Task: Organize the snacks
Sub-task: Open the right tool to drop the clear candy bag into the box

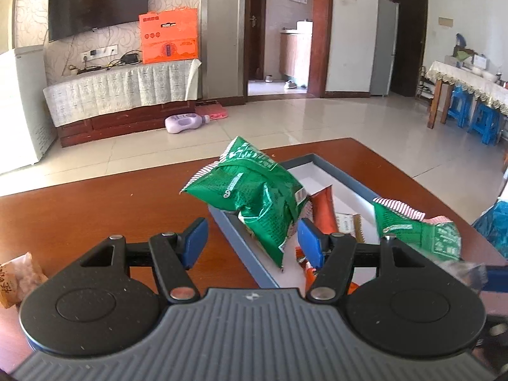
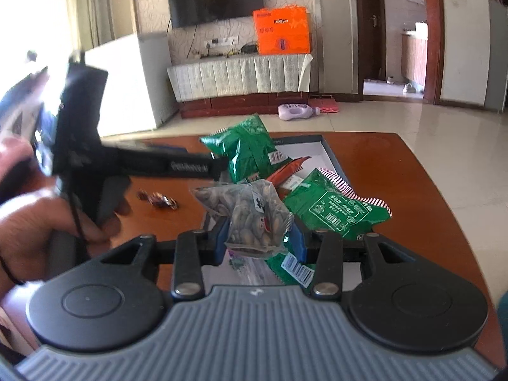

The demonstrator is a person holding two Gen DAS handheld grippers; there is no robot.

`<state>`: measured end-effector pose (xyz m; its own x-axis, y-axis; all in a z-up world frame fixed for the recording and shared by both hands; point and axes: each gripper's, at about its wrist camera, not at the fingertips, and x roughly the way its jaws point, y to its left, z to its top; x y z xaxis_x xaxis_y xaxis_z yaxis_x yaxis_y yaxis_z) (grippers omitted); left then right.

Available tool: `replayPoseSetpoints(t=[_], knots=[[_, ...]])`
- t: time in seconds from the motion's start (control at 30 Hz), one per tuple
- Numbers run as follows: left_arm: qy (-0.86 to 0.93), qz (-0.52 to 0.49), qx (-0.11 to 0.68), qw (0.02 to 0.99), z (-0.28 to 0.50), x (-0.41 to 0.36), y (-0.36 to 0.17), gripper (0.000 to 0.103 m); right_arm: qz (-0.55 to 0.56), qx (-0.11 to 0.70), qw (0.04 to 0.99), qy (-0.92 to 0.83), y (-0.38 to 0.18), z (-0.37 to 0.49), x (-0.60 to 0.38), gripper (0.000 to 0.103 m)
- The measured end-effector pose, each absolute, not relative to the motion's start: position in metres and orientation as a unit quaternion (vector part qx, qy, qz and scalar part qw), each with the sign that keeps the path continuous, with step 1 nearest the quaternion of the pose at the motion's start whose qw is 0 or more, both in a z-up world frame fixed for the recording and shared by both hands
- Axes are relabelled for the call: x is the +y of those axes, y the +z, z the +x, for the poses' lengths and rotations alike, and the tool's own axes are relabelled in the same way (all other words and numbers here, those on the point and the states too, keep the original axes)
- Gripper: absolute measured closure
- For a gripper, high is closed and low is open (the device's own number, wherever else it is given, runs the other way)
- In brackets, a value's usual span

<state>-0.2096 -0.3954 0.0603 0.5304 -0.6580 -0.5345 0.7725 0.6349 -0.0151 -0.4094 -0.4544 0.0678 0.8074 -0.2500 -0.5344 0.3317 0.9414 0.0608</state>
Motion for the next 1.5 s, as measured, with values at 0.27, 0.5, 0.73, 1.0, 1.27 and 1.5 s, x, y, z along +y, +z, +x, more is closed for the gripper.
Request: replayPoseSetpoints(t=[0.27, 0.5, 0.73, 1.0, 1.27, 1.5], knots=[[-0.422, 0.131, 0.258, 0.859, -0.218, -0.405, 0.054, 0.035, 0.057, 0.295, 0.939, -0.164, 0.059, -0.4, -0.449, 0.054], [-0.426, 0.142, 0.263, 0.854, -0.221, -0.413, 0.044, 0.035, 0.076, 0.272, 0.943, -0.177, 0.067, -0.418, -0.458, 0.052], [-0.424, 0.177, 0.271, 0.846, -0.227, -0.423, 0.027, 0.035, 0.049, 0.291, 0.938, -0.183, 0.061, -0.417, -0.458, 0.052], [-0.427, 0.15, 0.26, 0.853, -0.226, -0.406, 0.042, 0.034, 0.125, 0.263, 0.943, -0.159, 0.071, -0.428, -0.463, 0.048], [-0.415, 0.144, 0.246, 0.864, -0.221, -0.366, 0.06, 0.032, 0.105, 0.273, 0.942, -0.166, 0.074, -0.427, -0.445, 0.048], [-0.401, 0.128, 0.247, 0.873, -0.209, -0.325, 0.069, 0.032, 0.106, 0.237, 0.944, -0.206, 0.082, -0.429, -0.436, 0.037]])
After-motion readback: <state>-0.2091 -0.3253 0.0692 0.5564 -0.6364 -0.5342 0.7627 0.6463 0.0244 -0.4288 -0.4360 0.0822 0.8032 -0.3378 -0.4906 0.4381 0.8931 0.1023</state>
